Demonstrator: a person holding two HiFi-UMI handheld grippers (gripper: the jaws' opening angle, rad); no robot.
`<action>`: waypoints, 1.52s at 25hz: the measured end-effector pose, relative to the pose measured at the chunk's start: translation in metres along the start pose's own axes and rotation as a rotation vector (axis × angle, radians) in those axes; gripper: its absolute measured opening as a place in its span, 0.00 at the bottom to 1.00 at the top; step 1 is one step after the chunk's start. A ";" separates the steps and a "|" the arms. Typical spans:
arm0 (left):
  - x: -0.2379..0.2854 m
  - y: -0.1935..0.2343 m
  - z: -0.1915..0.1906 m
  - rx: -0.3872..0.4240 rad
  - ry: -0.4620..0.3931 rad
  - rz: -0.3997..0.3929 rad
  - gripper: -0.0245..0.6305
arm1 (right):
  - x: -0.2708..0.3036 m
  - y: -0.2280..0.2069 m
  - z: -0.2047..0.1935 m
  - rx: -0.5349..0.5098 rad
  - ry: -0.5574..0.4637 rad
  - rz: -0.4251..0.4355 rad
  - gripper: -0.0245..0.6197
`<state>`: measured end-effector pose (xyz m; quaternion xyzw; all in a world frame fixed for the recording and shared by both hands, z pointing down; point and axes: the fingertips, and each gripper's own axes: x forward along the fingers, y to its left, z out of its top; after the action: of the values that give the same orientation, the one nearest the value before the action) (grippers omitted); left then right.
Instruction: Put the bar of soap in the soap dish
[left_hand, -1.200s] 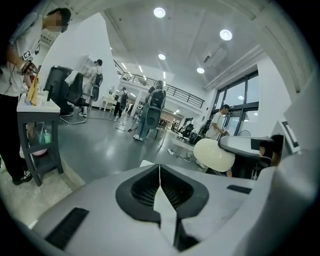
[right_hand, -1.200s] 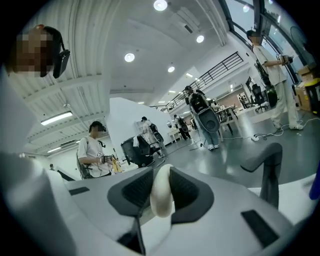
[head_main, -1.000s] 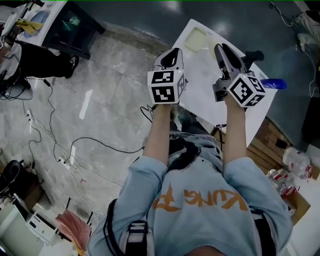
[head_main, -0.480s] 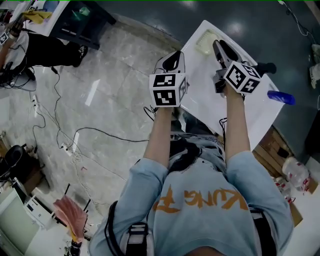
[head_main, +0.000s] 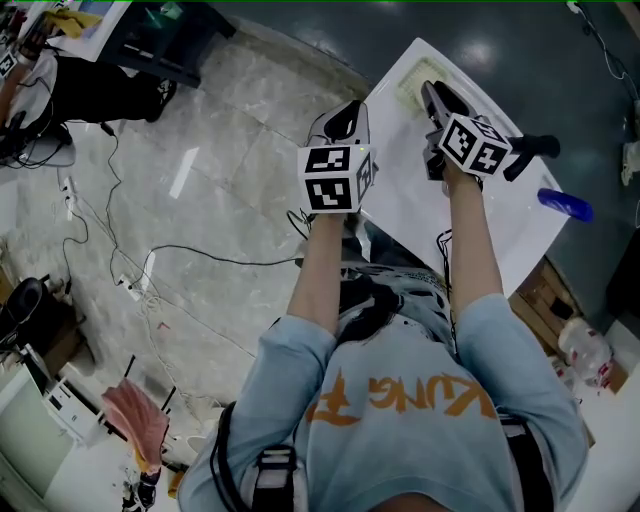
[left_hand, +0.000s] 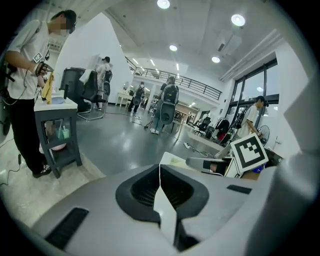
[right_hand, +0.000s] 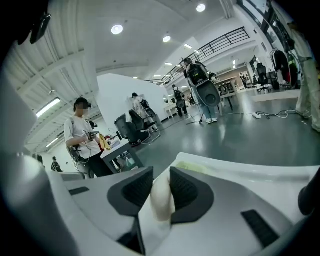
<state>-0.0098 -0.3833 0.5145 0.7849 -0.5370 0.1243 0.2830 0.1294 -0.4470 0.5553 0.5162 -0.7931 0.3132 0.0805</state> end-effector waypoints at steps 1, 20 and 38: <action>0.001 0.000 0.000 -0.001 -0.001 0.000 0.07 | 0.000 -0.001 -0.001 0.007 -0.001 -0.004 0.22; 0.002 0.004 -0.001 -0.019 -0.001 -0.010 0.07 | 0.001 -0.010 -0.014 0.107 0.010 -0.005 0.24; -0.001 0.001 -0.005 -0.016 0.013 -0.036 0.07 | -0.017 0.006 -0.070 -0.043 0.183 0.003 0.35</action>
<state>-0.0104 -0.3800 0.5184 0.7913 -0.5221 0.1199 0.2949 0.1177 -0.3922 0.6002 0.4823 -0.7897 0.3423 0.1631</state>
